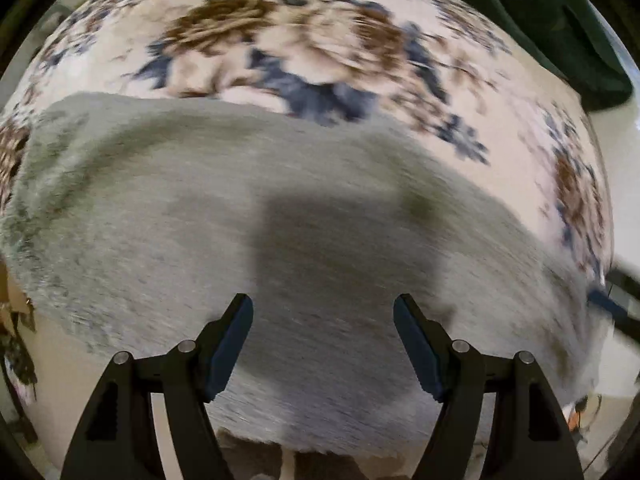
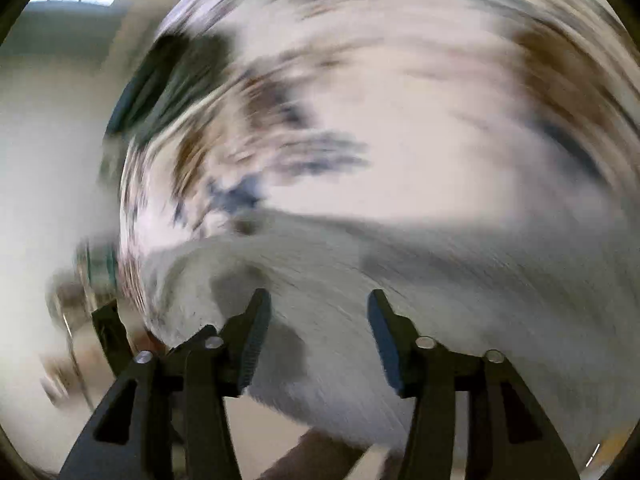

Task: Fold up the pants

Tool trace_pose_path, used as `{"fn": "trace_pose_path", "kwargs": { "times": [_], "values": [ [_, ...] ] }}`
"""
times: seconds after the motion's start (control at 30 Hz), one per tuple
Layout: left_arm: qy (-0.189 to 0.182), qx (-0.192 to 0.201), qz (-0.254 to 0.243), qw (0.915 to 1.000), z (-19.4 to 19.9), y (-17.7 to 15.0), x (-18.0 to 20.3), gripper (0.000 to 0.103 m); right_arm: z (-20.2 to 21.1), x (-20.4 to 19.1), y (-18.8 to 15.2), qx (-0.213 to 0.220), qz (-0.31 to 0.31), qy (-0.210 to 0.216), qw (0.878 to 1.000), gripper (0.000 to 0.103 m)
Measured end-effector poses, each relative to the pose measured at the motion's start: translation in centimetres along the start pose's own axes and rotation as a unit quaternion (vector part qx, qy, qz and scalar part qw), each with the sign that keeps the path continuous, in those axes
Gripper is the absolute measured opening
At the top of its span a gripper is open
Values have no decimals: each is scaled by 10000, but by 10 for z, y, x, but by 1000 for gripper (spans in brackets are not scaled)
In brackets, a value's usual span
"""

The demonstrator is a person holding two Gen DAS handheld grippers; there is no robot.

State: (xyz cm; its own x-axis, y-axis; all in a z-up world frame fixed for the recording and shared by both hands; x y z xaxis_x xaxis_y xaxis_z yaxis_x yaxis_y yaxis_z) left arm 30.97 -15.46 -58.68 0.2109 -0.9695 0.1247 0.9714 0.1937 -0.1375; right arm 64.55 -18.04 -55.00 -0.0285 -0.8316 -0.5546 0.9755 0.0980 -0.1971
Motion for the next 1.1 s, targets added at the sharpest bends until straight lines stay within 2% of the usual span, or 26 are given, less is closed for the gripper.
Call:
{"fn": "trace_pose_path", "kwargs": {
  "times": [0.03, 0.1, 0.2, 0.23, 0.27, 0.3, 0.43, 0.47, 0.53, 0.63, 0.73, 0.8, 0.83, 0.9, 0.97, 1.07, 1.1],
  "values": [
    [38, -13, 73, 10000, -2, 3, -8, 71, -24, -30, 22, -245, 505, -233, 9982, 68],
    [66, -53, 177, 9998, -8, 7, -20, 71, -61, -64, 45, -655, 1076, -558, 9905, 68],
    [20, -102, 271, 9996, -18, 12, -35, 71, -116, -81, 64, -1277, 1406, -1028, 9764, 66],
    [4, -116, 277, 9995, -20, 13, -38, 71, -130, -83, 67, -1454, 1425, -1218, 9715, 60],
    [-16, -130, 296, 9995, -23, 13, -42, 71, -140, -80, 70, -1537, 1443, -1400, 9675, 21],
    [-70, -159, 303, 9994, -27, 13, -45, 71, -143, -76, 74, -1499, 1331, -1469, 9686, 11],
    [-327, -273, 288, 9987, -38, 10, -52, 71, -123, -50, 94, -1162, 338, -922, 9884, 11],
    [-381, -264, 266, 9986, -38, 11, -53, 71, -116, -41, 100, -1014, 190, -1015, 9895, 7],
    [-415, -322, 276, 9982, -41, 10, -56, 71, -101, -24, 108, -764, -25, -1236, 9894, 7],
    [-570, -357, 339, 9972, -38, 10, -59, 71, -84, -25, 98, -816, -238, -624, 9944, 9],
    [-683, -361, 391, 9962, -26, 9, -62, 71, -74, -45, 73, -935, 194, -360, 9948, 35],
    [-697, -320, 418, 9962, -18, 5, -68, 71, -87, -61, 46, -1385, 520, -45, 9890, 35],
    [-686, -300, 426, 9963, -14, 5, -69, 71, -96, -61, 39, -1494, 589, -38, 9870, 35],
    [-675, -242, 437, 9965, -7, 3, -72, 71, -106, -41, 43, -1336, 452, -525, 9886, 35],
    [-595, -231, 400, 9972, -7, -1, -75, 71, -105, -6, 60, -952, -18, -869, 9917, 35],
    [-527, -295, 343, 9976, -7, -7, -76, 71, -84, 17, 64, -489, -795, -167, 9955, 37],
    [-518, -295, 328, 9977, -5, -6, -73, 71, -73, 18, 61, -370, -811, -119, 9959, 47]
  ]
}}
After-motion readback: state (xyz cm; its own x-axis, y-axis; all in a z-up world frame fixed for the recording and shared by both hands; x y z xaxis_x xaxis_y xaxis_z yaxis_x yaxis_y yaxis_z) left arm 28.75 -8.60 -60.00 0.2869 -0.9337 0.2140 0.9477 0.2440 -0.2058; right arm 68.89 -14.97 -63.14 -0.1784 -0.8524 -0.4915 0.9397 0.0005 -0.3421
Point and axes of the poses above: each gripper's, at about its wrist camera, not at the fingertips, and z roughly against the way its jaws point, x to its right, y to its top, the point moved 9 cm from there along -z, roughly the way its jaws point, and after that the axes turned 14 degrees about -x, right-handed, at the moved point
